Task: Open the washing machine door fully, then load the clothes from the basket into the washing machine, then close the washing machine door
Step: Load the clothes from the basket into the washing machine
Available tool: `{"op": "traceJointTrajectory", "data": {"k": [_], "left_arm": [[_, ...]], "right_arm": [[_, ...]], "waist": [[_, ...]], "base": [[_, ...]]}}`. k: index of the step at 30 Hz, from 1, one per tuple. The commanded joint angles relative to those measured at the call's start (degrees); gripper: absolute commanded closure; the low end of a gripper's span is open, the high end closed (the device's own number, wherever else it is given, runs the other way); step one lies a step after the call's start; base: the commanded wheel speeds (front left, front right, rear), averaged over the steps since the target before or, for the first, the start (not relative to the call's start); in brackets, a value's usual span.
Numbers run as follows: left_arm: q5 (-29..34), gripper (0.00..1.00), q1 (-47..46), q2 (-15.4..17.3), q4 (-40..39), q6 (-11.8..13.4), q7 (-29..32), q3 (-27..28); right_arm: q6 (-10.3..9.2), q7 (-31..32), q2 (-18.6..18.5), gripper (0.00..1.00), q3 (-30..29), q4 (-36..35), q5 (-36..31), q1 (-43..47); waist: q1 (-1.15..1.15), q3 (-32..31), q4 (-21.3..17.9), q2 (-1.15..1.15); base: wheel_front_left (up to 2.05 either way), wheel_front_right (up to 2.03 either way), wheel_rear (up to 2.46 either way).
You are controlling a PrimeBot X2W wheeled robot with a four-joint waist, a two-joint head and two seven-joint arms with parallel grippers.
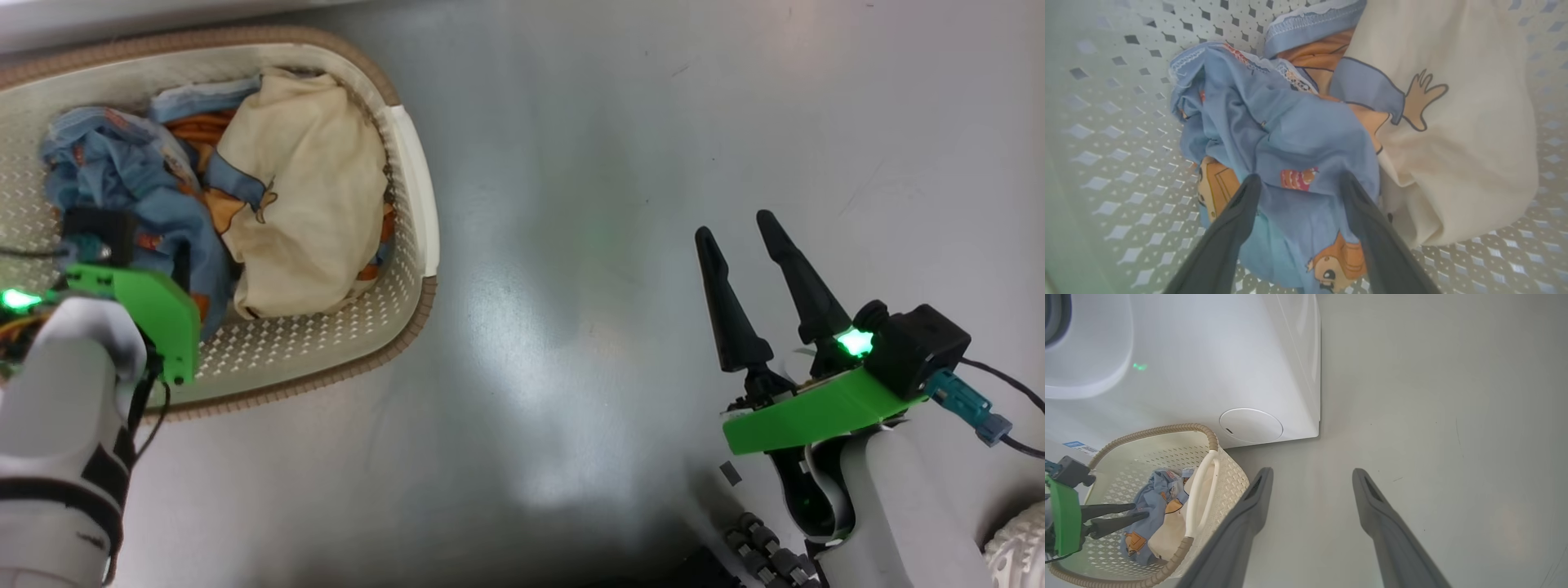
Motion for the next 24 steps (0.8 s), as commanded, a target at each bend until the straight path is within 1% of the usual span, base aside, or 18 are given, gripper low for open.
{"op": "traceJointTrajectory", "data": {"k": [1, 5, 10, 16, 22, 23, 24], "left_arm": [[0.76, 0.0, -0.32, 1.98, 0.45, 0.61, 0.25, 0.67], [1.19, 0.0, -2.02, 1.83, 2.3, 1.32, 1.47, 0.04], [2.18, 0.0, -4.47, 2.11, 4.82, 2.84, 3.8, -1.19], [3.07, 0.0, -7.27, 2.63, 6.29, 3.23, 5.87, -2.63], [4.52, 0.01, -9.99, 4.21, 7.14, 3.53, 7.76, -4.49], [4.74, 0.21, -10.26, 4.52, 7.34, 3.51, 8.29, -4.79], [4.81, 0.53, -10.5, 4.79, 7.52, 3.53, 8.81, -4.95]], "right_arm": [[0.1, -0.43, 0.13, 0.0, 1.52, -0.98, 1.36, 1.27], [0.1, -0.43, 0.13, 0.0, 1.93, -1.13, 2.0, 1.08], [0.1, -0.43, 0.13, 0.0, 2.22, -1.35, 2.89, 0.81], [0.1, -0.43, 0.13, 0.0, 2.85, -1.73, 4.08, 0.53], [0.1, -0.43, 0.13, 0.0, 3.87, -2.13, 5.52, -0.07], [0.1, -0.43, 0.13, 0.0, 4.07, -2.19, 5.73, -0.15], [0.1, -0.43, 0.13, 0.0, 4.25, -2.24, 6.04, -0.21]], "waist": [[0.0, 0.16, -0.26, 0.0], [0.0, 0.53, -0.72, 0.0], [0.0, 1.88, -1.41, 0.0], [0.0, 3.87, -1.95, 0.0], [0.0, 6.21, -3.01, 0.0], [0.0, 6.54, -3.26, 0.0], [0.0, 6.84, -3.5, 0.0]], "base": [[0.0, 0.0, 0.0], [0.0, 0.0, 0.0], [0.0, 0.0, 0.0], [0.0, 0.0, 0.0], [0.0, 0.0, 0.0], [0.0, 0.0, 0.0], [0.0, 0.0, 0.0]]}}
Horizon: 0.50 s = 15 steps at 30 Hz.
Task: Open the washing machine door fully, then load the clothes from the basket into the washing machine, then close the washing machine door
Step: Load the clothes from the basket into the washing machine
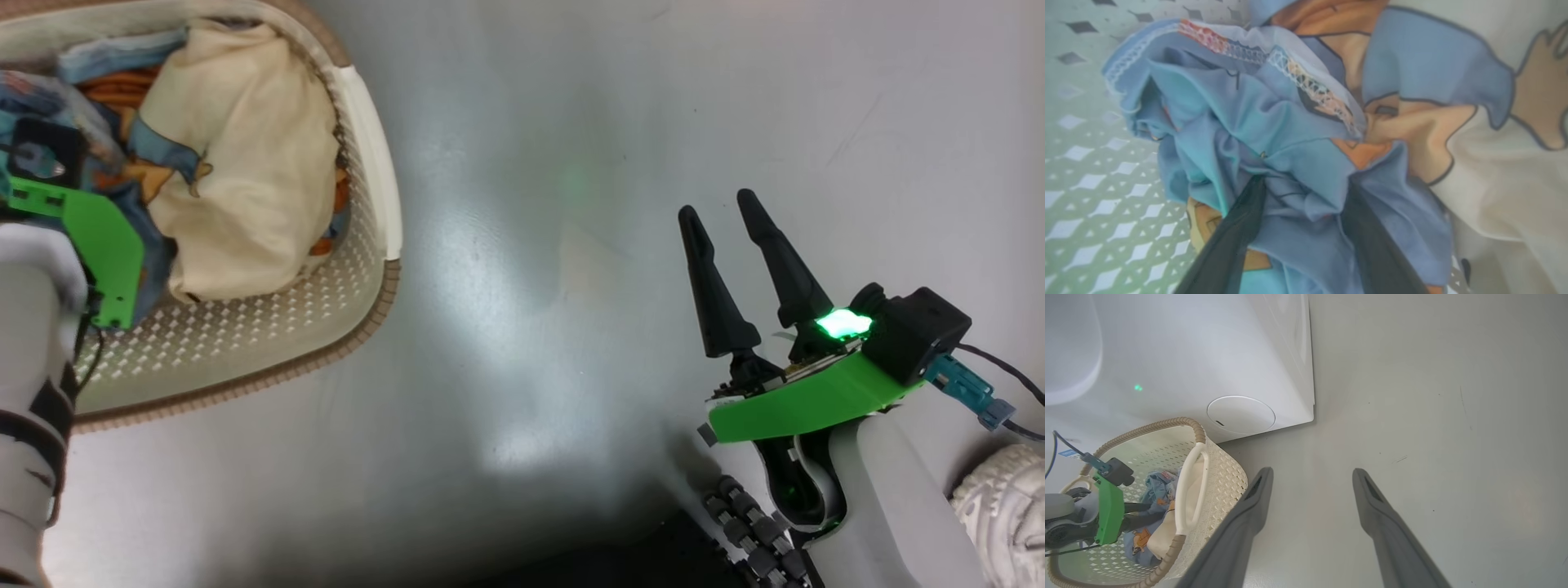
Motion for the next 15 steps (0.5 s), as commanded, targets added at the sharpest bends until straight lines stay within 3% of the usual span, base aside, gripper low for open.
{"op": "traceJointTrajectory", "data": {"k": [1, 2, 8, 15], "left_arm": [[0.57, 0.8, 0.43, 3.1, 0.25, 0.36, 0.9, 0.53], [0.4, 1.0, 0.32, 3.26, 0.39, 0.33, 1.2, 0.57], [-1.32, 1.0, 0.36, 3.43, 0.8, -0.58, 1.32, 1.27], [-3.58, 1.0, 2.96, 1.72, 0.61, -1.86, -2.94, 2.0]], "right_arm": [[0.1, -0.27, 0.12, 0.0, 1.66, -1.29, 0.64, 1.52], [0.1, -0.27, 0.12, 0.0, 1.79, -1.33, 0.84, 1.55], [0.1, -0.27, 0.12, 0.0, 1.62, -1.61, 1.84, 1.41], [0.1, -0.27, 0.12, 0.0, -0.95, -1.32, 0.76, 0.93]], "waist": [[0.0, 1.08, -1.03, 0.0], [0.0, 1.21, -1.23, 0.0], [0.0, 1.27, -2.04, 0.0], [0.0, -2.29, -0.54, 0.0]], "base": [[0.0, 0.0, 0.0], [0.0, 0.0, 0.0], [0.0, 0.0, 0.0], [0.0, 0.0, 0.0]]}}
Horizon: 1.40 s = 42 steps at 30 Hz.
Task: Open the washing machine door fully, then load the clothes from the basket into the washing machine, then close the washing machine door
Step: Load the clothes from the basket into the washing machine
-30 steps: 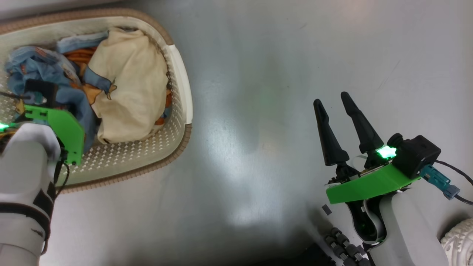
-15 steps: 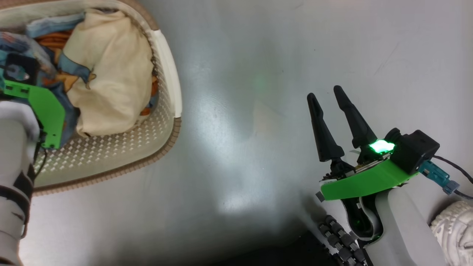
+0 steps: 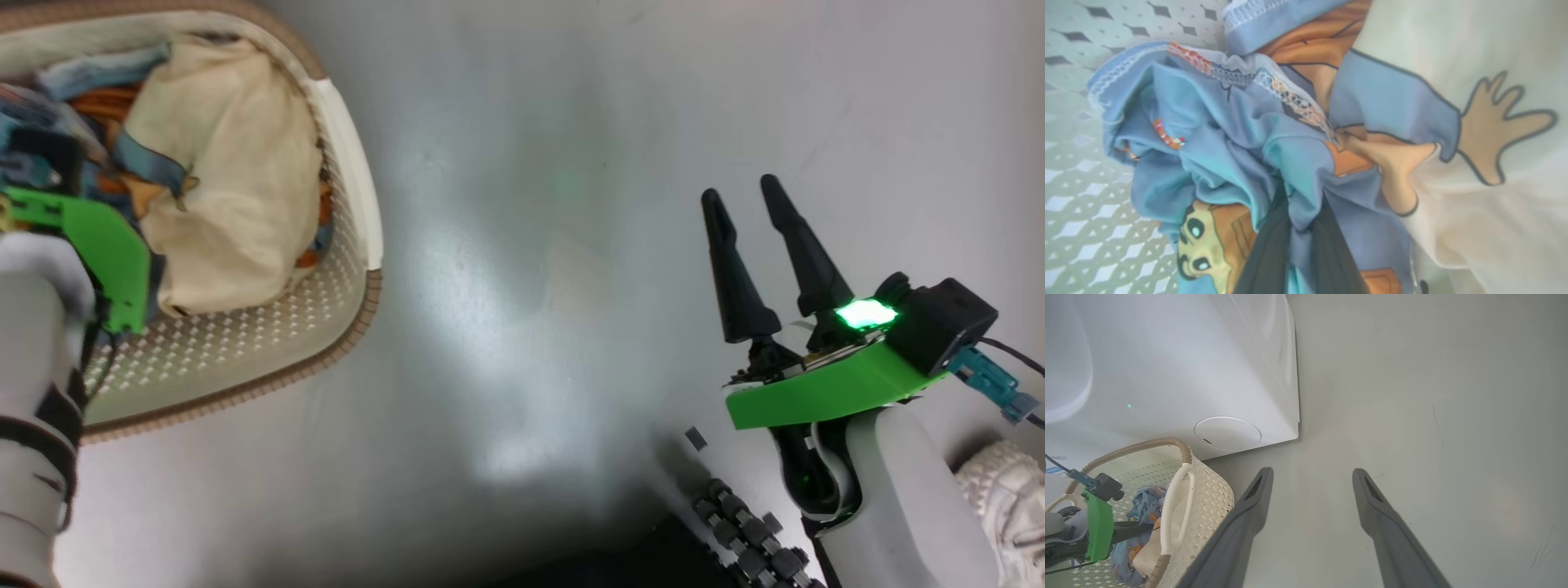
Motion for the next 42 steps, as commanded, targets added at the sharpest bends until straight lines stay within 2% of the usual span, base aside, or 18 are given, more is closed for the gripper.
{"op": "traceJointTrajectory", "data": {"k": [1, 17, 26, 31, 42], "left_arm": [[-0.94, 1.0, 3.25, 1.48, -0.36, -0.41, -1.61, 1.14], [-5.22, 1.0, 11.52, -4.96, -1.39, -2.6, -13.55, 1.86], [-7.28, 1.0, 17.66, -7.21, -5.37, -3.36, -16.4, 2.39], [-8.44, 1.0, 21.61, -7.79, -10.65, -3.48, -16.6, 3.38], [-9.38, 1.0, 34.01, -7.06, -30.88, -1.51, -16.63, 8.19]], "right_arm": [[0.1, -0.27, 0.08, 0.0, 0.35, -0.93, -0.52, 1.63], [0.1, -0.27, 0.08, 0.0, -2.95, 1.94, -5.45, 3.69], [0.1, -0.27, 0.08, 0.0, -3.87, 4.02, -6.74, 6.59], [0.1, -0.27, 0.08, 0.0, -4.2, 5.24, -7.57, 8.21], [0.1, -0.27, 0.08, 0.0, -4.15, 6.64, -8.48, 11.62]], "waist": [[0.0, -2.6, 1.56, 0.0], [0.0, -16.93, 8.55, 0.0], [0.0, -25.99, 12.27, 0.0], [0.0, -30.23, 13.99, 0.0], [0.0, -39.1, 16.24, 0.0]], "base": [[0.0, 0.0, 0.0], [0.0, 0.0, 0.0], [0.0, 0.0, 0.0], [0.0, 0.0, 0.0], [0.0, 0.0, 0.0]]}}
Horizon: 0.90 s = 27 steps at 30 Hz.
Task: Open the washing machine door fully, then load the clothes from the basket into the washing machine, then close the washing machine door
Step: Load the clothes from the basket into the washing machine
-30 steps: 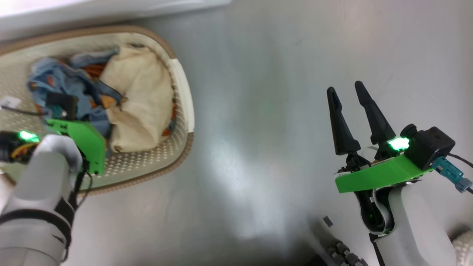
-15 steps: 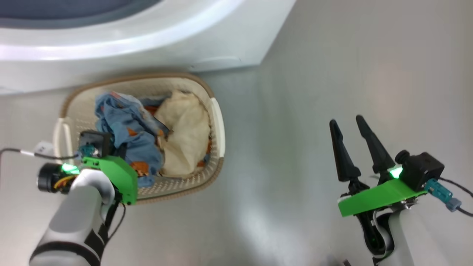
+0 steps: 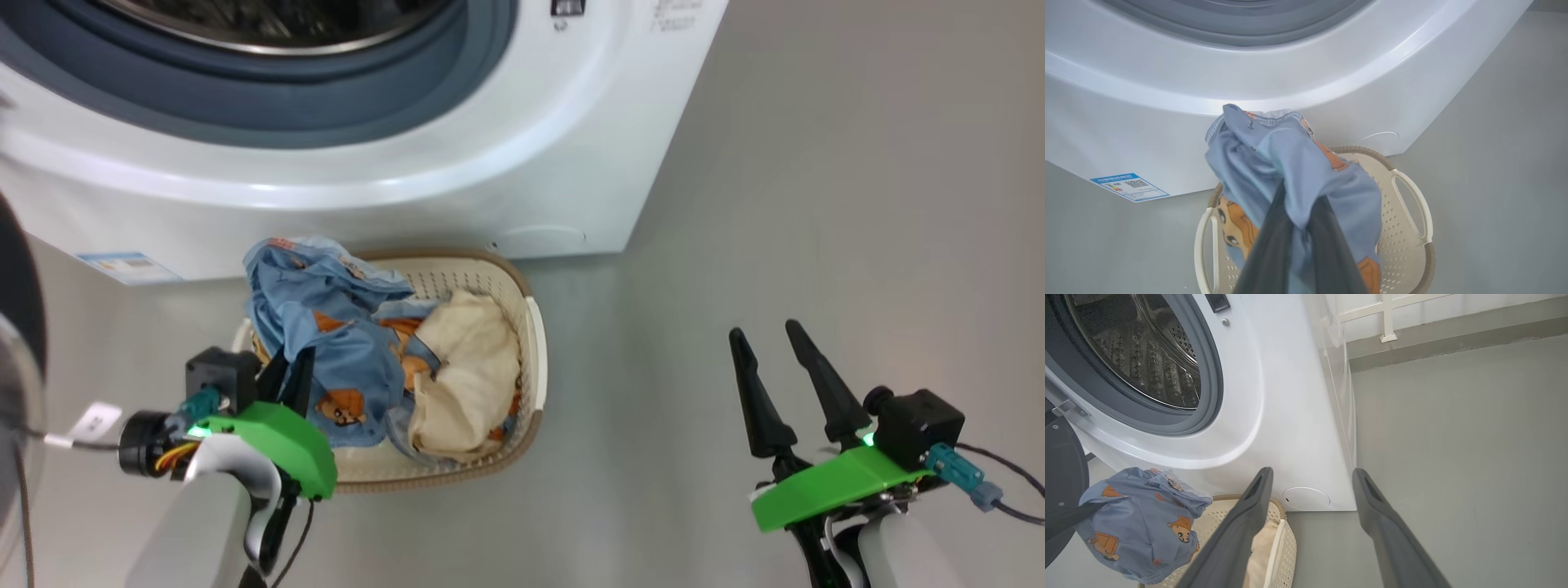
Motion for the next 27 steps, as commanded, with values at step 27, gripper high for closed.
{"op": "traceJointTrajectory", "data": {"k": [27], "left_arm": [[2.03, 1.0, 24.89, 4.07, -33.89, 2.21, -0.78, 13.79]], "right_arm": [[0.1, -0.28, 0.06, 0.0, 0.88, -0.47, -2.86, 7.81]], "waist": [[0.0, -18.34, 1.84, 0.0]], "base": [[0.0, 0.0, 0.0]]}}
